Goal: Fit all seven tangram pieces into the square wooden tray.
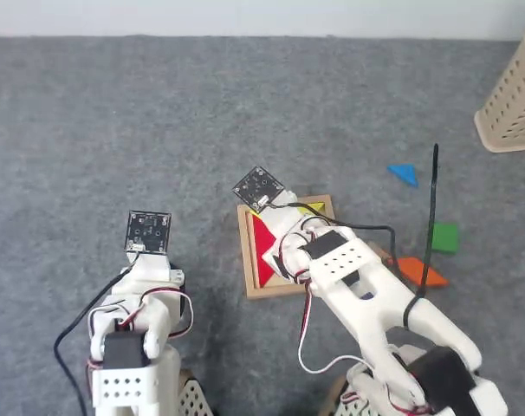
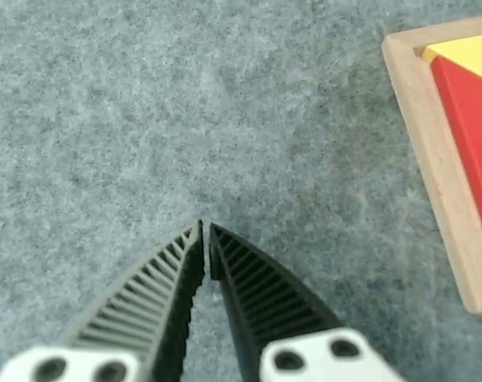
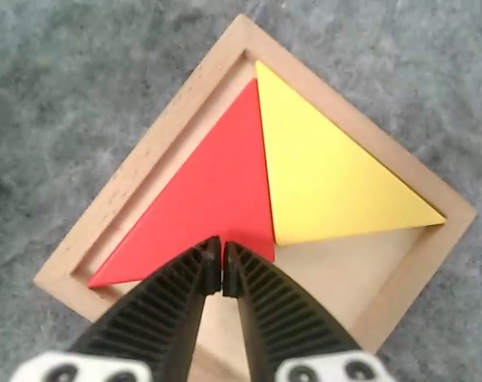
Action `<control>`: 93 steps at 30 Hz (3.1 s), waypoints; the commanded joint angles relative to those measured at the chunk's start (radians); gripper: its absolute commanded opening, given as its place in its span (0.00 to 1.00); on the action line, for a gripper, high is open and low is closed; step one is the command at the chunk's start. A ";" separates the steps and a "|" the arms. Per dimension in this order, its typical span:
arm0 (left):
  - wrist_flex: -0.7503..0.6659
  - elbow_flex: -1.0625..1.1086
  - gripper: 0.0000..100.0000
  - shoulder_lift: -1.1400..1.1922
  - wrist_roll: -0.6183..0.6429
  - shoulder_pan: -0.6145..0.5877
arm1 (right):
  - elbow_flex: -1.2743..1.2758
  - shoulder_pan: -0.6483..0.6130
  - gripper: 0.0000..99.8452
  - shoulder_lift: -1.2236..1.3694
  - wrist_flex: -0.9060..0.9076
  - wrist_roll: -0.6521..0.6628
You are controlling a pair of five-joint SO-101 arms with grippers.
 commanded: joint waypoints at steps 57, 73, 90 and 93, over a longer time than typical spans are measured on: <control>0.006 -0.005 0.01 -0.006 0.008 -0.002 | 0.066 0.002 0.03 -0.257 0.025 -0.048; 0.006 -0.005 0.01 -0.006 0.008 -0.002 | 0.066 0.002 0.03 -0.254 0.025 -0.048; 0.006 -0.005 0.01 -0.006 0.008 -0.002 | 0.066 0.002 0.03 -0.259 0.027 -0.048; 0.006 -0.005 0.01 -0.006 0.008 -0.002 | 0.066 0.002 0.03 -0.259 0.027 -0.048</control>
